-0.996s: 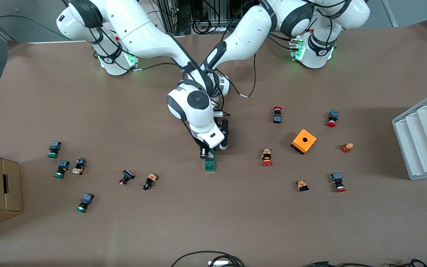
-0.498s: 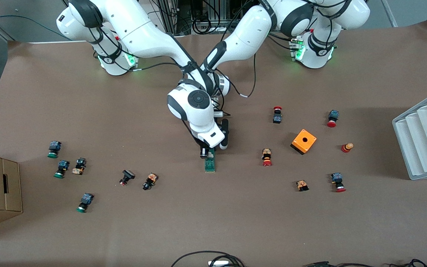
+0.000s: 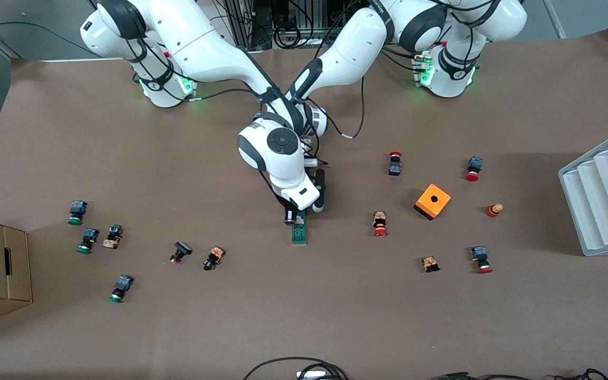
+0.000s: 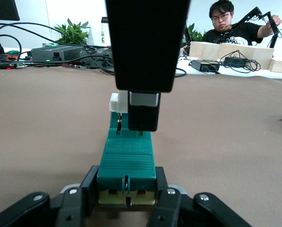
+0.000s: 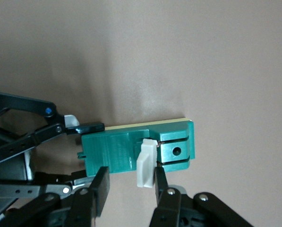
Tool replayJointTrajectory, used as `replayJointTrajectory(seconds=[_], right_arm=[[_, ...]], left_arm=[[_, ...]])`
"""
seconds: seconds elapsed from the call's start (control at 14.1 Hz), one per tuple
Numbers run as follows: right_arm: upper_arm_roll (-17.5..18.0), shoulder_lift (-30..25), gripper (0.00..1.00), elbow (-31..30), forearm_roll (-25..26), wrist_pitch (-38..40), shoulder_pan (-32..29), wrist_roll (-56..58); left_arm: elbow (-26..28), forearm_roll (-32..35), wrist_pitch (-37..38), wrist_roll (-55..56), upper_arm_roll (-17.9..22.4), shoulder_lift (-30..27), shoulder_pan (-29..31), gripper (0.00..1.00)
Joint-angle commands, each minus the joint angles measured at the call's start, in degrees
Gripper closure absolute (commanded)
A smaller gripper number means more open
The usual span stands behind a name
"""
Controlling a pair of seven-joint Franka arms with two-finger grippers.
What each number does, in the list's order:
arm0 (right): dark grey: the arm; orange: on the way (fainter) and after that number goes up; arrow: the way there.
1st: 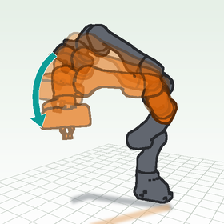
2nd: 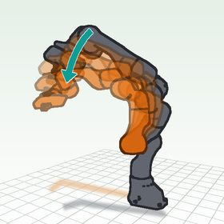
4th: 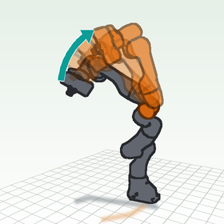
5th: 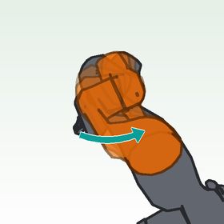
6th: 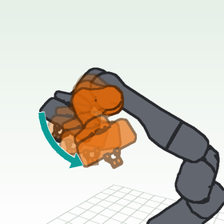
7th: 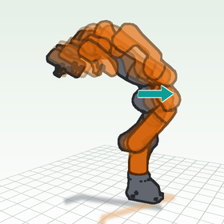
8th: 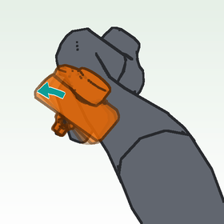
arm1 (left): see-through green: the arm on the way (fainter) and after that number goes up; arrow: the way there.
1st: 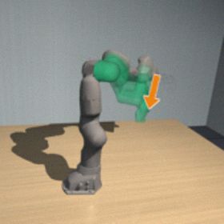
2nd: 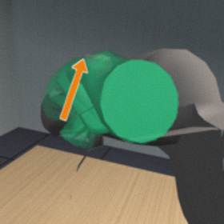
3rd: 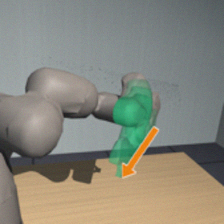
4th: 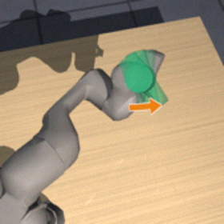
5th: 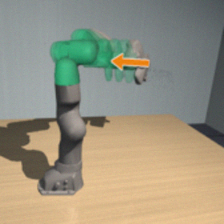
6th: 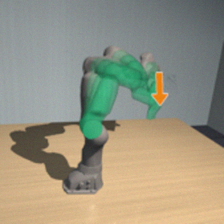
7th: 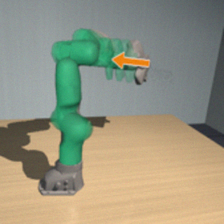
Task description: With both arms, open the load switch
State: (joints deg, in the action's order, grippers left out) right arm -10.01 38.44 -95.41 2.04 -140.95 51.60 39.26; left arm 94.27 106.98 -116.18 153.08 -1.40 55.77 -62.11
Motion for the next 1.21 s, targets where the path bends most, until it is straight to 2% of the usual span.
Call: replayJointTrajectory(seconds=[0.0, 1.14], right_arm=[[1.0, -2.4, 0.54, -3.3, 2.1, -0.1, -0.2, -0.8], [1.0, -1.7, 0.57, -3.8, 4.0, -0.5, -0.1, -0.9]], left_arm=[[0.1, -0.8, 0.3, 0.7, -0.3, -0.2, -0.1, 0.48], [0.2, -0.8, 0.3, 0.7, -0.3, -0.2, -0.1, 0.48]])
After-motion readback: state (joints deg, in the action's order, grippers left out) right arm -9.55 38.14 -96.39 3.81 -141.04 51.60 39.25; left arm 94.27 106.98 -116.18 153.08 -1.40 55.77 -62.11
